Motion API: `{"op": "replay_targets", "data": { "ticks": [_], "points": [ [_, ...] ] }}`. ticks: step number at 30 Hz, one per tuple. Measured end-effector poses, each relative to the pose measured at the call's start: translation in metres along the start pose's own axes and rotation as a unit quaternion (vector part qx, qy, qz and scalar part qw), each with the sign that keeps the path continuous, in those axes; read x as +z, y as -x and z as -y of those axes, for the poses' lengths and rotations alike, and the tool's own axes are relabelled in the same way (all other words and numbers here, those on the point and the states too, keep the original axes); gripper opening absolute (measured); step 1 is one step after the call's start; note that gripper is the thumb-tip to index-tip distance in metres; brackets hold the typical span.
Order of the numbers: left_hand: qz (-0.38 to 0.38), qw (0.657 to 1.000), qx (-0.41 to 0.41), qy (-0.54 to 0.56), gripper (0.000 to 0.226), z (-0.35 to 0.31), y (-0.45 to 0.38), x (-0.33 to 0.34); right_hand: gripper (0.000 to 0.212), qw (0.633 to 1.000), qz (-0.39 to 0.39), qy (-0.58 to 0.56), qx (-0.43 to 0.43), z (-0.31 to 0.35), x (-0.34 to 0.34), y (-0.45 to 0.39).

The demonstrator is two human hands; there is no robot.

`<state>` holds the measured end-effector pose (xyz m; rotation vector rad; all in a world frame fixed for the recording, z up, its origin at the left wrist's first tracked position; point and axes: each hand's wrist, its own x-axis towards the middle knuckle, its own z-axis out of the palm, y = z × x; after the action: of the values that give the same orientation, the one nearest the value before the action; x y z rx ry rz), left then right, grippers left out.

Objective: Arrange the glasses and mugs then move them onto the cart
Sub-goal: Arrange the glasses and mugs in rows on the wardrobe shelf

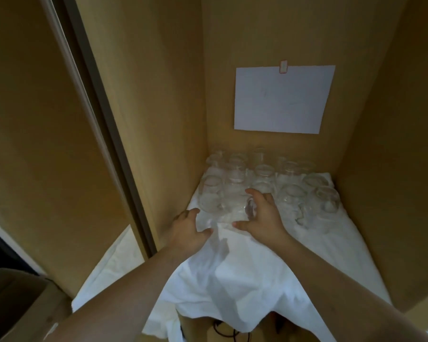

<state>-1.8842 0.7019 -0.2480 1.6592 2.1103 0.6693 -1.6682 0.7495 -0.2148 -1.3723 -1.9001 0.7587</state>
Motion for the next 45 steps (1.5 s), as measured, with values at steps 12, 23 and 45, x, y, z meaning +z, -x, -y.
{"op": "replay_targets", "data": {
  "ticks": [12,23,45],
  "points": [
    [0.020,0.998,0.039,-0.047,0.062,0.042,-0.012,0.020,0.093,0.993,0.058,0.101,-0.035,0.045,0.071,-0.053],
    [0.040,0.990,0.075,-0.113,0.047,0.056,-0.011,0.031,0.089,0.990,0.061,0.118,-0.045,0.052,0.092,-0.074],
    [-0.007,0.993,0.023,-0.111,0.052,0.015,0.014,0.007,0.103,0.977,0.138,0.161,0.016,-0.003,0.049,-0.001]
  ]
}}
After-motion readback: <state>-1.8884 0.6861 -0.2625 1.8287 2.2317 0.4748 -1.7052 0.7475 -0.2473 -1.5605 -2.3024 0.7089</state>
